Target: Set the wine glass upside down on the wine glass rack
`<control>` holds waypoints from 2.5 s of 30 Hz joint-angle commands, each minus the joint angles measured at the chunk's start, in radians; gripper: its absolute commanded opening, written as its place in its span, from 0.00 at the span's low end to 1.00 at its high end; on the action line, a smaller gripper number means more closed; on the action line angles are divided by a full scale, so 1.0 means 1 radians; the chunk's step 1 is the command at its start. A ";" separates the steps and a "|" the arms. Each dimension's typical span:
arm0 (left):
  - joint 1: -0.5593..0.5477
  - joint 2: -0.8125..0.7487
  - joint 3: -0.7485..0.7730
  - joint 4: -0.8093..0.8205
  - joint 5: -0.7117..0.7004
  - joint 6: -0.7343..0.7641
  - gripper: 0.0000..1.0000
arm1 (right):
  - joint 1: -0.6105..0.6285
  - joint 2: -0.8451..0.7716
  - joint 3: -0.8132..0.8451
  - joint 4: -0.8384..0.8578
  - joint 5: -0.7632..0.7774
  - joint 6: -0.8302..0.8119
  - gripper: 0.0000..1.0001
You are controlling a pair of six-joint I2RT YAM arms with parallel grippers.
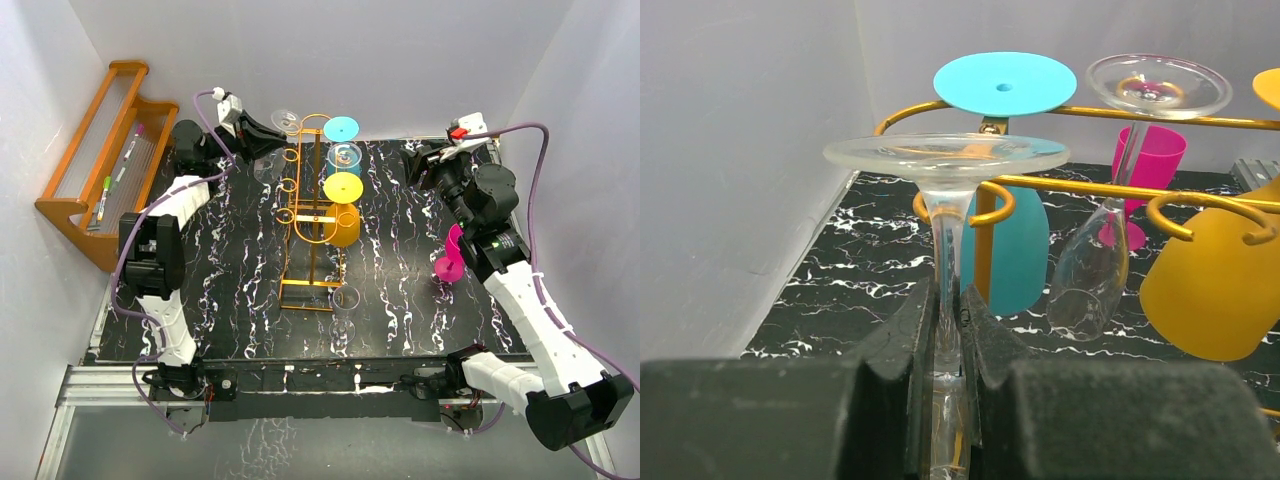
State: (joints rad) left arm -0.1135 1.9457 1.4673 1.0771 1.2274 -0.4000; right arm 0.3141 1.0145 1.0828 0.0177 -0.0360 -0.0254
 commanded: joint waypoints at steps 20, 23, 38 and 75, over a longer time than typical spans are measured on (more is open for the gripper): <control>-0.056 0.004 0.046 0.038 0.006 0.058 0.00 | -0.034 0.000 -0.009 0.033 -0.053 -0.002 0.57; -0.060 0.005 0.045 0.035 0.003 0.061 0.00 | -0.034 -0.006 -0.017 0.033 -0.050 -0.003 0.57; -0.064 -0.016 -0.021 0.060 -0.024 0.057 0.22 | -0.033 0.004 -0.023 0.039 0.041 0.034 0.59; 0.040 -0.694 -0.369 -0.948 -0.371 0.678 0.97 | -0.202 0.047 0.097 -0.873 0.208 0.389 0.77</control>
State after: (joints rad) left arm -0.0807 1.3758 1.0882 0.3191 0.9947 0.2146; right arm 0.1120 1.0828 1.2175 -0.8654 0.1169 0.3473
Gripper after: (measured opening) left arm 0.971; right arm 0.767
